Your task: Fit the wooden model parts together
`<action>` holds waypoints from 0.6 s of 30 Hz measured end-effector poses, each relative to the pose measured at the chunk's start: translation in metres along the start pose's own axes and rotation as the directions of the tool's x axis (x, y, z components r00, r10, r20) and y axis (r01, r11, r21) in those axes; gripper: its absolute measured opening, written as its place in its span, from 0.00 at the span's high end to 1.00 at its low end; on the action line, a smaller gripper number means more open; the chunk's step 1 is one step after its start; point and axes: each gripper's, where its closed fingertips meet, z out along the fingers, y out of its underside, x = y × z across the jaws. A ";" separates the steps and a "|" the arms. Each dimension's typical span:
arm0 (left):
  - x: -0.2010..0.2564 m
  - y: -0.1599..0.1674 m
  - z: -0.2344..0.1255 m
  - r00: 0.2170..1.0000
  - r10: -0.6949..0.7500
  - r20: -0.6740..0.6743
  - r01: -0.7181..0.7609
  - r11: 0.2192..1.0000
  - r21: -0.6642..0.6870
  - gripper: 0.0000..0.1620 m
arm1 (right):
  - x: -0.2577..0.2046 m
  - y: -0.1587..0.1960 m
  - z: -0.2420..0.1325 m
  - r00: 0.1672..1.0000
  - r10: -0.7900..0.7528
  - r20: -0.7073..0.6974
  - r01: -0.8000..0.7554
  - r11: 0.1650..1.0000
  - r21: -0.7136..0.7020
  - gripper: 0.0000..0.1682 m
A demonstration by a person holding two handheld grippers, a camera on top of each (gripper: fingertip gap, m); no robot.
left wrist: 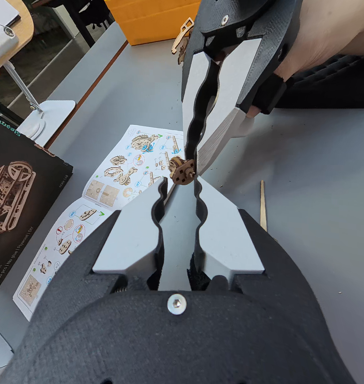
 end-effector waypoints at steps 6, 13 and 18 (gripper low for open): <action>-0.001 -0.001 -0.001 1.000 -0.020 -0.002 0.020 1.000 0.006 0.85 | 0.002 0.001 0.001 1.000 0.012 -0.007 -0.012 1.000 -0.004 0.94; -0.006 -0.004 -0.002 0.998 -0.066 0.012 0.066 0.997 0.033 0.85 | 0.002 -0.003 0.002 0.998 0.057 -0.007 -0.056 0.998 0.025 0.94; -0.011 -0.009 -0.005 0.993 -0.121 0.015 0.119 0.991 0.068 0.85 | 0.003 -0.008 0.001 0.998 0.064 -0.021 -0.063 0.997 0.052 0.93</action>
